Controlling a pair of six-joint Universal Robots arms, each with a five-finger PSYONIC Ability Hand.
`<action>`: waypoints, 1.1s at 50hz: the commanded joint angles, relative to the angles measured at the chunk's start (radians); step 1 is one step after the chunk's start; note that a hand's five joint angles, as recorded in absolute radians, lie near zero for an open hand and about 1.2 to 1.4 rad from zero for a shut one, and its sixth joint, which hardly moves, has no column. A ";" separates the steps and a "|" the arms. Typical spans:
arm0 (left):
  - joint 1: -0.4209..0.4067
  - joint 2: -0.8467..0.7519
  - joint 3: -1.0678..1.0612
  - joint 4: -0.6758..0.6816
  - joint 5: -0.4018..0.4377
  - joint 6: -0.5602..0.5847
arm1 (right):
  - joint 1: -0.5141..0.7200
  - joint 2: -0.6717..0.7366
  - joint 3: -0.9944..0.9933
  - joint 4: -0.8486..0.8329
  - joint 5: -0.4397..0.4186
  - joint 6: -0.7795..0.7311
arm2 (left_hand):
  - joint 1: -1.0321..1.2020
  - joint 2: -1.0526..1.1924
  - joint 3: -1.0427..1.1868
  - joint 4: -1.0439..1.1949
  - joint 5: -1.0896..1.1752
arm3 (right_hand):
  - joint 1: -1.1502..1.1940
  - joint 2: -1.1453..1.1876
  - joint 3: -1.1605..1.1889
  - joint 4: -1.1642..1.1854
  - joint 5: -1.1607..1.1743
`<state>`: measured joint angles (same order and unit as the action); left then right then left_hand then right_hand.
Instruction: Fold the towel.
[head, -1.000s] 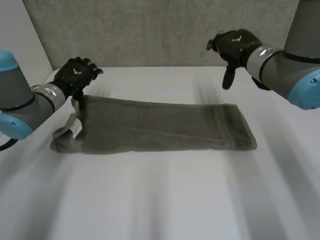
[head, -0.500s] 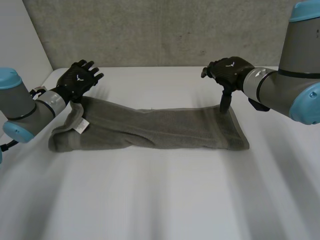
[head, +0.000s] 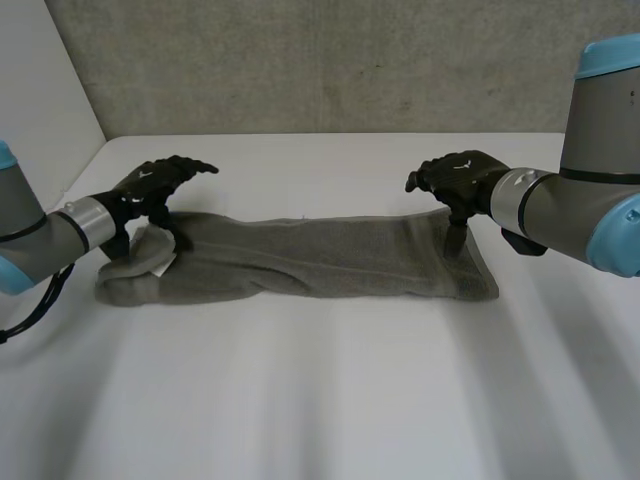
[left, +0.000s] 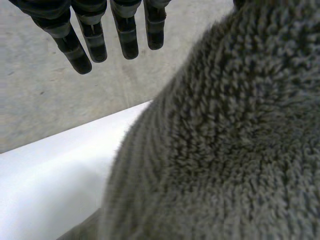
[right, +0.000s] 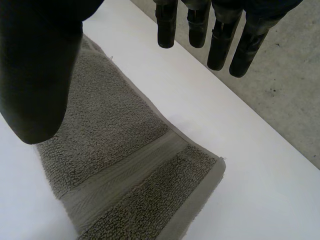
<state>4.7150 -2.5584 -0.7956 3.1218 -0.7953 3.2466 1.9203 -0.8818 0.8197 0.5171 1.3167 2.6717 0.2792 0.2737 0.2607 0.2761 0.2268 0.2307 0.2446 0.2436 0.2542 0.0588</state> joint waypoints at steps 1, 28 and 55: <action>0.043 0.023 -0.011 -0.060 -0.018 0.059 | 0.000 -0.023 0.045 -0.008 0.001 -0.026 | -0.080 -0.075 -0.062 -0.077 -0.203 | -0.056 -0.070 -0.069 -0.080 -0.059; -0.007 0.041 -0.033 0.172 -0.323 0.627 | 0.019 -0.017 0.087 -0.032 0.010 -0.059 | -0.080 -0.075 -0.062 -0.077 -0.203 | -0.056 -0.070 -0.069 -0.080 -0.059; 0.008 0.116 -0.103 -0.197 -0.099 0.352 | 0.002 -0.083 0.375 -0.207 0.022 -0.062 | -0.092 -0.087 -0.074 -0.089 -0.214 | -0.056 -0.070 -0.069 -0.080 -0.059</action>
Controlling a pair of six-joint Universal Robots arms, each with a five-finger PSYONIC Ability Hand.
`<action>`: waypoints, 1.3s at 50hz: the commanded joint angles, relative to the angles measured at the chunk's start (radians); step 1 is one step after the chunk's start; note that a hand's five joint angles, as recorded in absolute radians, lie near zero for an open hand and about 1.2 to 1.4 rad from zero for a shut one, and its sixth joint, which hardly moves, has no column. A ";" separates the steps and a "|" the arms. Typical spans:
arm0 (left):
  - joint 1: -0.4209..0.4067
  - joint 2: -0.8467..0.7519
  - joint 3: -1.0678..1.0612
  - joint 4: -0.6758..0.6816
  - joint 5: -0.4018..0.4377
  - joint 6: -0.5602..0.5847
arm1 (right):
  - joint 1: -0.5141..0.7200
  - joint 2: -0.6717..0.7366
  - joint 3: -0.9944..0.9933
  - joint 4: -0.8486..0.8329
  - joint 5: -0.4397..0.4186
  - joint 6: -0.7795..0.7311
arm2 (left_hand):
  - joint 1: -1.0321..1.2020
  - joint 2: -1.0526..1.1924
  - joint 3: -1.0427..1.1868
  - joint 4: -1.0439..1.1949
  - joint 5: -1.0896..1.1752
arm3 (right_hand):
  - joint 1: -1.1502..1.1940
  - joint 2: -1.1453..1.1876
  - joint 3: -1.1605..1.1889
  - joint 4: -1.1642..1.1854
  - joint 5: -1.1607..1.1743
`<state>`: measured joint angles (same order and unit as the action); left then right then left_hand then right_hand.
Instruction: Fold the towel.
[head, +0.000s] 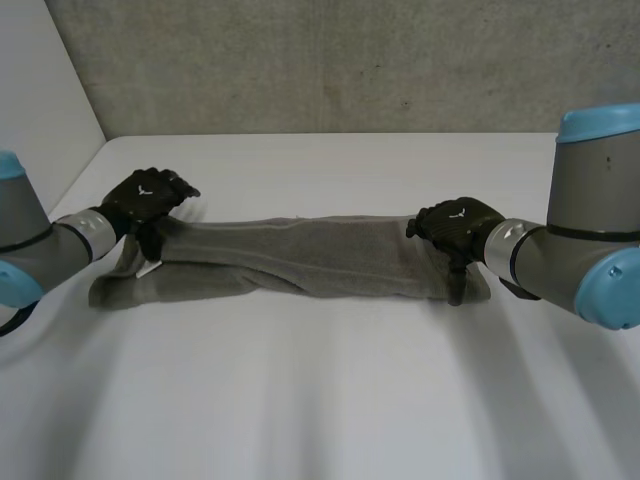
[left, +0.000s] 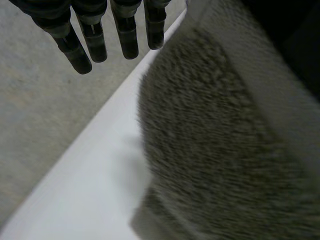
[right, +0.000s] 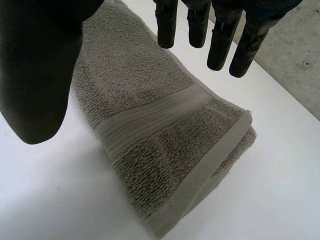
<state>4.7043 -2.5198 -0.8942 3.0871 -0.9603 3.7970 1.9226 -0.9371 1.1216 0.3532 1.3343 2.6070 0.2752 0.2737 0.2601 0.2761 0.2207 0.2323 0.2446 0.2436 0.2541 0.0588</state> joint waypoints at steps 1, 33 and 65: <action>0.020 0.099 -0.008 -0.194 0.104 -0.274 | 0.000 -0.034 0.102 -0.066 0.014 0.002 | -0.091 -0.090 -0.076 -0.092 -0.211 | -0.058 -0.070 -0.069 -0.080 -0.059; 0.042 0.506 -0.617 0.017 -0.050 -0.540 | -0.085 0.067 0.271 -0.456 0.141 -0.007 | -0.065 -0.063 -0.050 -0.066 -0.185 | 1.164 1.152 1.153 1.142 1.163; -0.141 0.231 -0.404 0.212 -0.360 -0.547 | -0.247 -0.068 0.389 -0.395 0.115 -0.104 | -0.068 -0.066 -0.053 -0.068 -0.188 | 1.164 1.152 1.153 1.142 1.163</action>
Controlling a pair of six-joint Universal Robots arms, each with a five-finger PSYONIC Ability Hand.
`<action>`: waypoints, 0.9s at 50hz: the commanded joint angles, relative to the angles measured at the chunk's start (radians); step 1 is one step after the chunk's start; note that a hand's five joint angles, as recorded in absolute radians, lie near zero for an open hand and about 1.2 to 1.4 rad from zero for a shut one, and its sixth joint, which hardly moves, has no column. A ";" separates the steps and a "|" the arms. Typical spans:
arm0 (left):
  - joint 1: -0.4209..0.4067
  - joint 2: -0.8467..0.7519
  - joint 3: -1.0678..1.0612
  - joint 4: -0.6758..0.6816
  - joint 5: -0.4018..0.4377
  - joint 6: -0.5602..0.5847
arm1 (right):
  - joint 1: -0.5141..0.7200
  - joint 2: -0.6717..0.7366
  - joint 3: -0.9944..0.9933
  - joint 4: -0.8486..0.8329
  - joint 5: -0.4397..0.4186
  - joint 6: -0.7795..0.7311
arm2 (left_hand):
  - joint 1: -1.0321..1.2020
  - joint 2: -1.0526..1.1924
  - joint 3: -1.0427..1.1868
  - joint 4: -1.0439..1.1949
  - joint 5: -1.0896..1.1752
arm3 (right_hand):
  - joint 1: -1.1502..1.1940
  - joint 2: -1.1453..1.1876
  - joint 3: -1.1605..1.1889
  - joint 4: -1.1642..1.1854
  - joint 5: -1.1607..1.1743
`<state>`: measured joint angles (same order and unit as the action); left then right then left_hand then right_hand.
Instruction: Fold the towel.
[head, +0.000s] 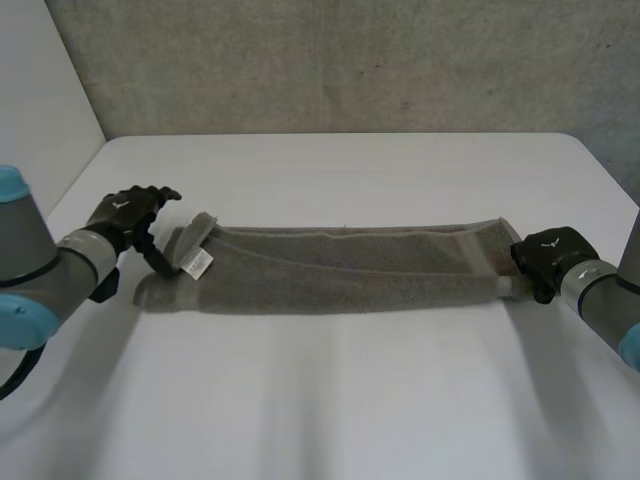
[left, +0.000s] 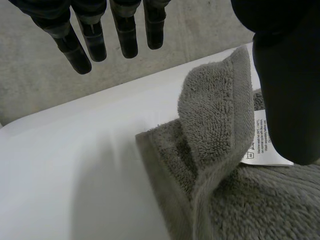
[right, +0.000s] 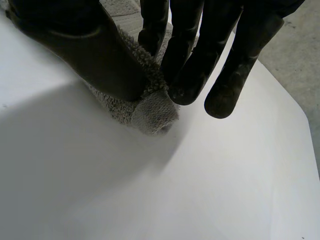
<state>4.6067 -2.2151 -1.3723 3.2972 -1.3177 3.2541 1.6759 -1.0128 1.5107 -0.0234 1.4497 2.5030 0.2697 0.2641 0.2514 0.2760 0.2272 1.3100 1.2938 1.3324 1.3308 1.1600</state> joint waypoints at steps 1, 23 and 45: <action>-0.043 -0.074 0.075 0.002 -0.003 -0.004 | -0.005 0.008 -0.001 -0.023 0.000 0.000 | -0.062 -0.057 -0.044 -0.068 -0.194 | 0.086 0.102 0.064 0.065 0.062; -0.054 -0.200 0.276 0.010 -0.348 -0.004 | -0.065 -0.007 -0.003 -0.049 -0.003 -0.003 | -0.077 -0.071 -0.058 -0.083 -0.209 | 0.086 0.102 0.064 0.065 0.062; -0.105 0.235 0.018 0.010 -0.233 -0.010 | 0.304 -0.047 -0.312 -0.046 0.090 -0.156 | -0.083 -0.077 -0.064 -0.089 -0.215 | 0.086 0.102 0.064 0.065 0.062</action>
